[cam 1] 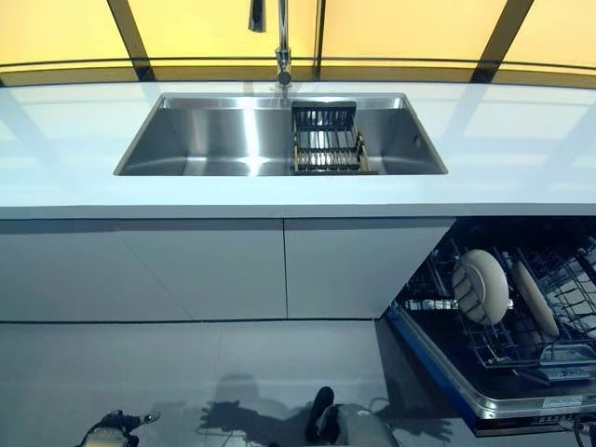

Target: Take plates into dishwasher

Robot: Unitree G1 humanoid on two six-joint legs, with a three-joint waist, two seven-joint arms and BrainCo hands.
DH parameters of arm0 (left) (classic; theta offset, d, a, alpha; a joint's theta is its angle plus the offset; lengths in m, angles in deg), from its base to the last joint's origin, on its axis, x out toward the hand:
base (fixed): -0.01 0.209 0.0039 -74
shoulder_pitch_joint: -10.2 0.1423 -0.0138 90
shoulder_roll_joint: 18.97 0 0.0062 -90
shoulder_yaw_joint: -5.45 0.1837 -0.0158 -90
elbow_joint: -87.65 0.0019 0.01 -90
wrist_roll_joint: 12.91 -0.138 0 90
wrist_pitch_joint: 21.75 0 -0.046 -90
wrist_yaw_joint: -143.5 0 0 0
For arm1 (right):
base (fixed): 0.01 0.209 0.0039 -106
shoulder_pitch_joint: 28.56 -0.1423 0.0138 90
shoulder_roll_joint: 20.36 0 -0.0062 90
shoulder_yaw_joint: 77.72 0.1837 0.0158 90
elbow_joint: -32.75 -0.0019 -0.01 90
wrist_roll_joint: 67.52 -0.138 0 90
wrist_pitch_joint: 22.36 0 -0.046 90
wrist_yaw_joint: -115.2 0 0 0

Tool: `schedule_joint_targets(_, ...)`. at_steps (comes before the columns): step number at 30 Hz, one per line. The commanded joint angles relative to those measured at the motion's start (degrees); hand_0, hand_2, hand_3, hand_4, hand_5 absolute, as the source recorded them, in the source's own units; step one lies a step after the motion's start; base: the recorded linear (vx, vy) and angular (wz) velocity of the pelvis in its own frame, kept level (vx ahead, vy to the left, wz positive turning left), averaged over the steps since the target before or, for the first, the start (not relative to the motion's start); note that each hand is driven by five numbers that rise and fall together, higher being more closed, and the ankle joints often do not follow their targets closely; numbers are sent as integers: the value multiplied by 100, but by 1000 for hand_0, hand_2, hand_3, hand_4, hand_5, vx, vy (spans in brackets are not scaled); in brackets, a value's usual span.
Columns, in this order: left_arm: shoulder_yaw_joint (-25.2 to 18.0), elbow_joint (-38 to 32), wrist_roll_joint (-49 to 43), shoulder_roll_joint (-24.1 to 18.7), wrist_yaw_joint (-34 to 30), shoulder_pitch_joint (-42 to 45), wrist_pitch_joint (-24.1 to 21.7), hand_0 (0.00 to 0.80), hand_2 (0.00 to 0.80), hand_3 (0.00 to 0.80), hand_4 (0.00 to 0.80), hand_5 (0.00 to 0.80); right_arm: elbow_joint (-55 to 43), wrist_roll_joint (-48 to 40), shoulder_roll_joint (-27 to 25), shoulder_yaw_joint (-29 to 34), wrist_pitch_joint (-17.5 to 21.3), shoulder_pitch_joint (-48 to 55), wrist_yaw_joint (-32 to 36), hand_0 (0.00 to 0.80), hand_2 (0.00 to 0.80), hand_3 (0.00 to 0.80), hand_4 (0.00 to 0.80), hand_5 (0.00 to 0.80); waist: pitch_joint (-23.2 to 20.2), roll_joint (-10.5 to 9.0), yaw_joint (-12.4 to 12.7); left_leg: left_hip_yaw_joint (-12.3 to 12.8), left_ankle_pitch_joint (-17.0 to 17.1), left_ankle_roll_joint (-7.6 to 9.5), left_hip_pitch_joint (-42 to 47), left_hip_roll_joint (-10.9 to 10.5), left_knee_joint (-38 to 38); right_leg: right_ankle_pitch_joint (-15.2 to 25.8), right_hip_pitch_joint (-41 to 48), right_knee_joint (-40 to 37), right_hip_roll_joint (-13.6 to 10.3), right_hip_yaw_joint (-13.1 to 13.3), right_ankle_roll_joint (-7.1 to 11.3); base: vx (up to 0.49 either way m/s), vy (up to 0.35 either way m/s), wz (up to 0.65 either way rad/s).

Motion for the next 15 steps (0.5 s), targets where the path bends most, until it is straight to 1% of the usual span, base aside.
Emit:
schedule_joint_targets(1, -385, 103, -91, -324, -159, 122, 203, 0, 0, 0, 0, 0, 326, -172, 61, 186, -215, 134, -147, 0, 0, 0, 0, 0, 113, -130, 171, 224, -477, 129, 204, -86, 233, 56, 621, 750, -1403, 559, 18, -207, -338, 13)
schedule_joint_targets(2, -455, 110, -137, -321, -208, 160, 263, 0, 0, 0, 0, 0, 344, -158, 138, 211, -232, 164, -139, 0, 0, 0, 0, 0, 121, -137, 213, 284, -502, 109, 154, 43, 355, 135, 770, 585, -1597, 679, 46, -176, -464, 30)
schedule_joint_targets(3, -509, 184, -168, -317, -205, 204, 251, 0, 0, 0, 0, 0, 422, -135, 265, 256, -155, 214, -166, 0, 0, 0, 0, 0, 118, -192, 248, 275, -607, 45, 21, 205, 651, 451, 972, 123, -1978, 887, 165, -144, -484, 13)
schedule_joint_targets(4, -516, 218, -187, -322, -197, 217, 244, 0, 0, 0, 0, 0, 453, -145, 333, 265, -145, 227, -185, 0, 0, 0, 0, 0, 119, -212, 251, 242, -671, 12, -45, 282, 808, 586, 1038, -85, -2066, 1017, 222, -182, -535, -19)
schedule_joint_targets(5, -505, 241, -182, -323, -183, 229, 238, 0, 0, 0, 0, 0, 493, -172, 410, 262, -149, 207, -171, 0, 0, 0, 0, 0, 124, -301, 217, 242, -608, -6, -181, 340, 984, 720, 1007, -292, -2140, 1189, 189, -198, -423, -44)
schedule_joint_targets(6, -498, 231, -158, -310, -139, 229, 238, 0, 0, 0, 0, 0, 491, -255, 458, 268, -192, 194, -152, 0, 0, 0, 0, 0, 126, -318, 229, 286, -643, -73, -307, 513, 1212, 426, 1127, -527, -2039, 1077, 159, -186, -408, -47)
schedule_joint_targets(7, -545, 203, -63, -270, -45, 275, 215, 0, 0, 0, 0, 0, 455, -286, 525, 219, -251, 121, -187, 0, 0, 0, 0, 0, 145, -303, 310, 448, -858, -152, -328, 687, 1458, 288, 1205, -615, -1984, 757, 250, -153, -343, -47)
schedule_joint_targets(8, -590, 119, 55, -177, 100, 303, 241, 0, 0, 0, 0, 0, 447, -248, 611, 203, -266, 49, -186, 0, 0, 0, 0, 0, 172, -317, 345, 652, -910, -190, -360, 785, 1580, 254, 1219, -645, -1995, 561, 291, -129, -293, -56)
schedule_joint_targets(10, -665, -45, 101, -114, 134, 286, 292, 0, 0, 0, 0, 0, 462, -313, 775, 178, -364, 70, -77, 0, 0, 0, 0, 0, 174, -331, 306, 662, -867, -190, -351, 843, 1504, 153, 1150, -651, -1857, 703, 341, -138, -243, -82)
schedule_joint_targets(11, -651, -145, 78, -103, 86, 281, 281, 0, 0, 0, 0, 0, 433, -427, 863, 148, -409, 100, -89, 0, 0, 0, 0, 0, 172, -322, 316, 658, -800, -198, -374, 850, 1455, 154, 1136, -626, -1822, 689, 343, -156, -204, -60)
schedule_joint_targets(13, -595, -319, -97, -146, -95, 175, 256, 0, 0, 0, 0, 0, 444, -772, 990, 173, -427, 187, -30, 0, 0, 0, 0, 0, 207, -294, 293, 661, -653, -220, -448, 879, 1358, 147, 1117, -574, -1753, 718, 347, -172, -180, -16)
schedule_joint_targets(15, -469, -341, -146, -182, -113, 38, 201, 0, 0, 0, 0, 0, 482, -1075, 1089, 180, -401, 206, -1, 0, 0, 0, 0, 0, 231, -263, 255, 633, -548, -224, -442, 854, 1227, 139, 1079, -536, -1744, 686, 352, -135, -127, -5)
